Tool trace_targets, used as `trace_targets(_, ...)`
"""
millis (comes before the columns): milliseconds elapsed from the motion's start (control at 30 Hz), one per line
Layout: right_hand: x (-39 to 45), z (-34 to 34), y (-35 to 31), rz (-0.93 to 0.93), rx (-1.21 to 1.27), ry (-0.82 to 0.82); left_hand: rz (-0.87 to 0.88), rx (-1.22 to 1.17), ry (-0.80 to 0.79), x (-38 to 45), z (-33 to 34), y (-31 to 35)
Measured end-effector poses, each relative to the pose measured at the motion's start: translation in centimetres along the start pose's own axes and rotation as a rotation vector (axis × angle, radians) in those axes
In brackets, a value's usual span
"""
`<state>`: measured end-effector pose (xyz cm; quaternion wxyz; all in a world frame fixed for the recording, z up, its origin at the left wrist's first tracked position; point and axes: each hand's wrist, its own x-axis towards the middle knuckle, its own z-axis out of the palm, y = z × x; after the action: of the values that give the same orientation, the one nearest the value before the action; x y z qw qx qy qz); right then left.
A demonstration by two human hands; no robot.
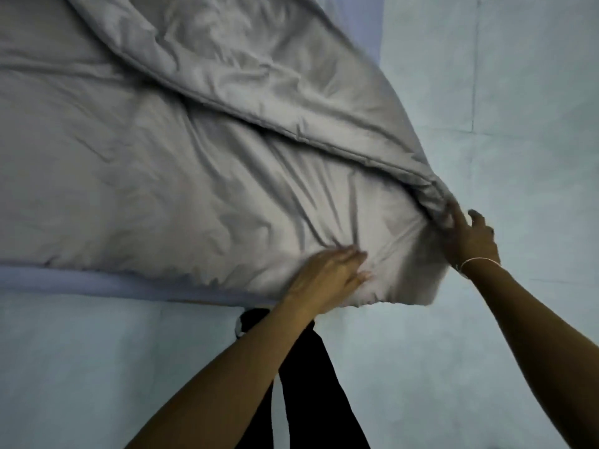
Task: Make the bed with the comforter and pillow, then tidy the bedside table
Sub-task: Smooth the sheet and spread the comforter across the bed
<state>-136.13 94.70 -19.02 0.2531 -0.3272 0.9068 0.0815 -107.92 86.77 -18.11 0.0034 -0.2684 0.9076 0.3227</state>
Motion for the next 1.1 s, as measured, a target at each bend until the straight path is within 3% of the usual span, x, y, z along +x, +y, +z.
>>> trace_targets(133, -1.8, 3.3, -4.4, -0.185, 0.203, 0.071, -0.198, 0.168, 0.322, -1.2, -2.5, -5.8)
trace_targets(233, -2.8, 4.0, -10.1, -0.315, 0.383, 0.118, -0.551, 0.295, 0.250, -3.2, -4.9, -10.7)
trace_targets(333, -3.9, 4.8, -15.5, -0.282, 0.506, 0.046, -0.793, 0.249, 0.106, -4.9, -5.9, -13.3)
trace_targets(400, -4.2, 5.6, -17.3, -0.210, 0.530, 0.041, -0.799, 0.313, 0.050, -5.4, -5.2, -13.8)
trace_targets(467, -4.3, 5.7, -17.3, -0.176, 0.496, 0.159, -0.776, 0.348, 0.026, -5.5, -4.4, -13.9)
trace_targets(600, -3.2, 4.2, -15.2, -0.276, 0.333, 0.218, -0.730, 0.365, 0.181, -4.3, -3.8, -13.9)
trace_targets(733, -0.9, 2.2, -10.9, -0.207, 0.248, 0.262, -0.555, 0.371, 0.250, -3.5, -2.8, -10.8)
trace_targets(867, -1.1, 3.2, -10.7, -0.085, 0.245, 0.157, -0.378, 0.318, 0.115, -4.4, -0.4, -8.3)
trace_targets(967, -2.1, 3.4, -14.2, -0.117, 0.344, 0.308, -0.304, 0.281, 0.175, -5.7, -1.1, -9.0)
trace_targets(1033, -3.6, 4.0, -16.7, -0.247, 0.330, 0.416, -0.375, 0.322, 0.230, -6.9, -2.8, -10.6)
trace_targets(1100, -6.0, 5.5, -19.2, -0.321, 0.284, 0.307, -0.586, 0.352, 0.241, -8.1, -4.3, -13.4)
